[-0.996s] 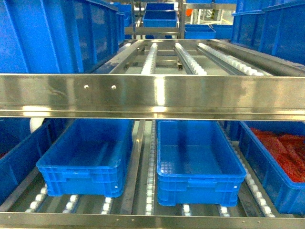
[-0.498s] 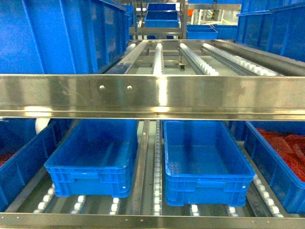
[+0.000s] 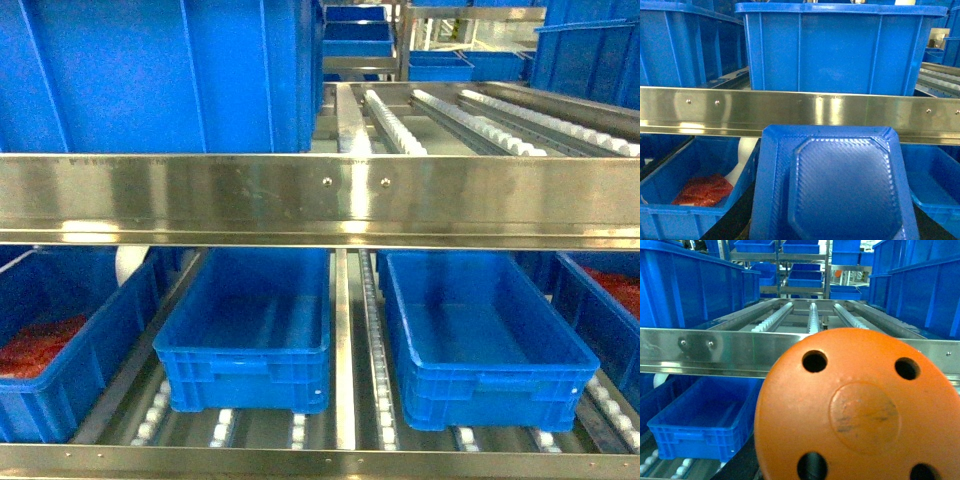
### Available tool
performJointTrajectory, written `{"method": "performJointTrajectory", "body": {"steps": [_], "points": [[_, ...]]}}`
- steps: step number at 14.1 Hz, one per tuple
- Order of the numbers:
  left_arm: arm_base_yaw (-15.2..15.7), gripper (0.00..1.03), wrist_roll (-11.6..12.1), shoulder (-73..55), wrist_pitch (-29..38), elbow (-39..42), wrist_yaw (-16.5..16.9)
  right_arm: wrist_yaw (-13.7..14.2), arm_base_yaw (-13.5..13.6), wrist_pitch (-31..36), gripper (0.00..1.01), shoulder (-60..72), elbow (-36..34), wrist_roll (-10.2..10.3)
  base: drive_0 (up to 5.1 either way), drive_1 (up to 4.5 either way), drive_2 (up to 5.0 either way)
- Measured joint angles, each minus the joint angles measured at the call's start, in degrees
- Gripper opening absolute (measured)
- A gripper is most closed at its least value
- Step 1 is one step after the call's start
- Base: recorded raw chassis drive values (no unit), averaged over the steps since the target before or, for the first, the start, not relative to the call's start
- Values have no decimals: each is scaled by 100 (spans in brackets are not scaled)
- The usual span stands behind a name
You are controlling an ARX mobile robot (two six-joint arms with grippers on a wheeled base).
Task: Sort blue parts and orange caps into right shelf containers
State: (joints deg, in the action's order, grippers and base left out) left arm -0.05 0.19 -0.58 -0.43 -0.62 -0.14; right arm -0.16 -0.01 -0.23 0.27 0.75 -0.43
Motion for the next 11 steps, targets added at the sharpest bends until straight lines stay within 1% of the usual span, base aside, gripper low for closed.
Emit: {"method": "performJointTrajectory", "body": {"steps": [11], "points": [[0,43,2,0,2,0,13,15,0,-11,45,0,0,0,-509,231,231]]}}
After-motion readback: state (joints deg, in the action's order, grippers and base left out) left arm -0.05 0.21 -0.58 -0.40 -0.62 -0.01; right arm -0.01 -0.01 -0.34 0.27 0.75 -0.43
